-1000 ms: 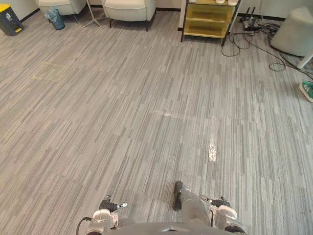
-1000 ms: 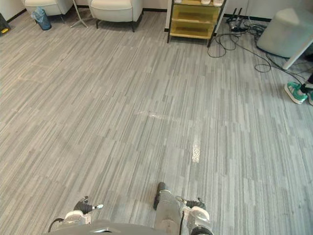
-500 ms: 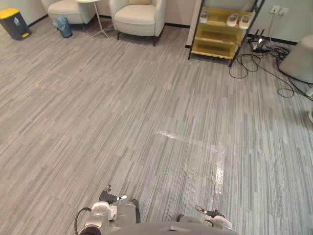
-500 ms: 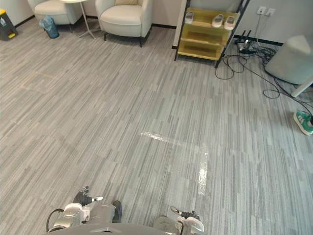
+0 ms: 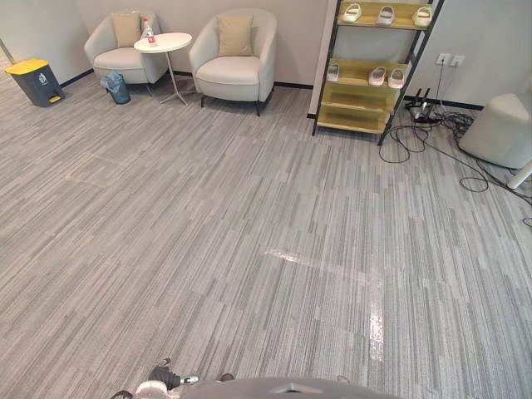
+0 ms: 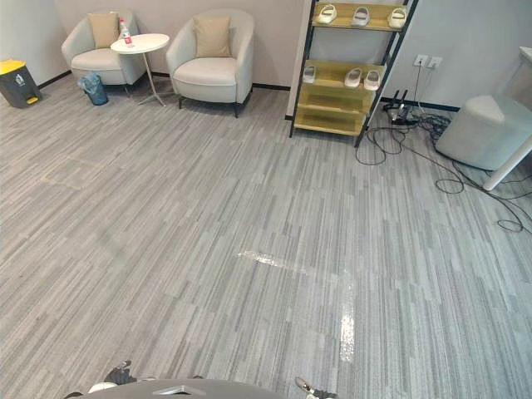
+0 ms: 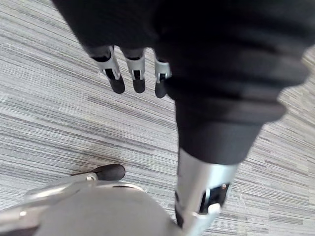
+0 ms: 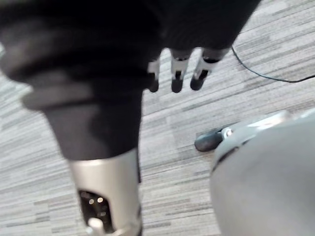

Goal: Pick up cushions and gather them together orderly.

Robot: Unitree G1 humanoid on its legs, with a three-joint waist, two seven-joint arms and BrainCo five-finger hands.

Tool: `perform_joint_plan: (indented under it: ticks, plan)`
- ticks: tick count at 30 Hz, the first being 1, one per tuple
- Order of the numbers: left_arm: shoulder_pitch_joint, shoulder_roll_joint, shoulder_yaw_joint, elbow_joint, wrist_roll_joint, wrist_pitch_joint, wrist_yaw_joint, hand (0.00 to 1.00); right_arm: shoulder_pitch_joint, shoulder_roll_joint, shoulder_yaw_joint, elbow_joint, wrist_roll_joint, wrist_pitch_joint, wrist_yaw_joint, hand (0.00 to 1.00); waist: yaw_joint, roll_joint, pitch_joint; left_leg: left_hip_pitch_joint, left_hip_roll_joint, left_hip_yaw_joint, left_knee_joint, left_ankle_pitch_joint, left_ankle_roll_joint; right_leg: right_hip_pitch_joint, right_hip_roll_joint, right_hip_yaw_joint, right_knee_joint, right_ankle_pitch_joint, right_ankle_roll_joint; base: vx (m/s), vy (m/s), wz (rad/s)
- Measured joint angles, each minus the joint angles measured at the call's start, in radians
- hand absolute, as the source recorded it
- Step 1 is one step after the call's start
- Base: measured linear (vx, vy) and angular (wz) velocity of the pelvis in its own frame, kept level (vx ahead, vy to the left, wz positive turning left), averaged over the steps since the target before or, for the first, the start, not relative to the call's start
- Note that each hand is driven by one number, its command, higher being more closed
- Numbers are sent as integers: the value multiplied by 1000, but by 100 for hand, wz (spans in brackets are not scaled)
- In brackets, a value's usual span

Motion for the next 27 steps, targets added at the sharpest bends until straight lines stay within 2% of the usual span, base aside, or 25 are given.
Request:
perform_joint_plan:
  ticks: [9, 16, 18, 19, 20, 21, 22, 23, 24, 25, 26, 27]
  plan:
    - [-6, -8, 11, 0, -12, 0, 0, 0, -1, -2, -6, -4, 14, -3, 9, 0, -7, 8, 22, -13, 4, 20, 0, -7, -2, -23, 0, 14, 2, -2, 3, 1, -1, -5]
    - [-14, -16, 95, -1, -64, 0, 0, 0, -33, 2, 24, -5, 39, -6, 29, 0, -10, -3, 50, -49, 5, 49, 7, -28, 3, -74, -3, 30, 21, -17, 20, 51, -7, -7]
    - [-19, -11, 105, -4, -70, 1, 0, 0, -43, 9, 34, -6, 39, -6, 31, 0, -9, -16, 63, -81, 3, 54, 75, -70, 7, -85, -14, 31, 38, -23, 35, 128, 10, -7]
    - [-20, -10, 115, -19, -70, 1, 0, 0, -44, 14, 34, -7, 39, -6, 31, 0, -4, -18, 67, -106, 4, 64, 148, -123, 14, -91, -24, 34, 59, -41, 42, 122, 21, -13]
    - [-20, -11, 117, -23, -70, 0, 0, 0, -45, 20, 35, -8, 39, -6, 32, 0, -4, -17, 69, -114, 6, 70, 176, -144, 13, -94, -27, 37, 71, -49, 44, 182, 55, -31]
    - [-18, -12, 121, -29, -70, 0, 1, 0, -51, 30, 42, -29, 43, -6, 40, 0, 0, -24, 77, -148, 17, 91, 289, -238, 17, -123, -42, 58, 164, -96, 77, 161, 47, -33]
    - [-17, -16, 121, -29, -70, 1, 1, 0, -53, 31, 43, -40, 50, -6, 44, 0, 1, -15, 80, -157, 26, 96, 314, -256, 19, -139, -42, 64, 208, -102, 85, 153, 66, -52]
    - [-18, -28, 121, -28, -70, 2, 1, 0, -56, 29, 62, -63, 64, -9, 51, 0, 1, 7, 90, -154, 45, 106, 356, -286, 20, -201, -34, 70, 352, -104, 87, 100, 67, -38]
    - [-18, -29, 121, -29, -70, 2, 1, 0, -51, 24, 76, -84, 79, -11, 51, 0, -5, 13, 90, -151, 50, 108, 371, -303, 21, -247, -35, 72, 453, -103, 86, 229, 142, -27]
    - [-21, -31, 120, -40, -69, 4, 1, 0, -50, 31, 88, -103, 105, -23, 50, 0, -17, 18, 95, -128, 51, 105, 394, -338, 34, -343, -52, 76, 667, -77, 76, 306, 143, -5]
    - [-27, -23, 124, -48, -69, 7, 2, 0, -50, 37, 87, -125, 123, -33, 50, 0, -26, 12, 123, -94, 54, 105, 408, -368, 39, -420, -58, 78, 832, -104, 63, 332, 115, 3]
    - [-31, -18, 125, -48, -69, 9, 2, 0, -52, 41, 88, -125, 130, -37, 50, 0, -27, 2, 123, -80, 56, 105, 409, -375, 40, -441, -55, 68, 863, -132, 52, 373, 29, 7]
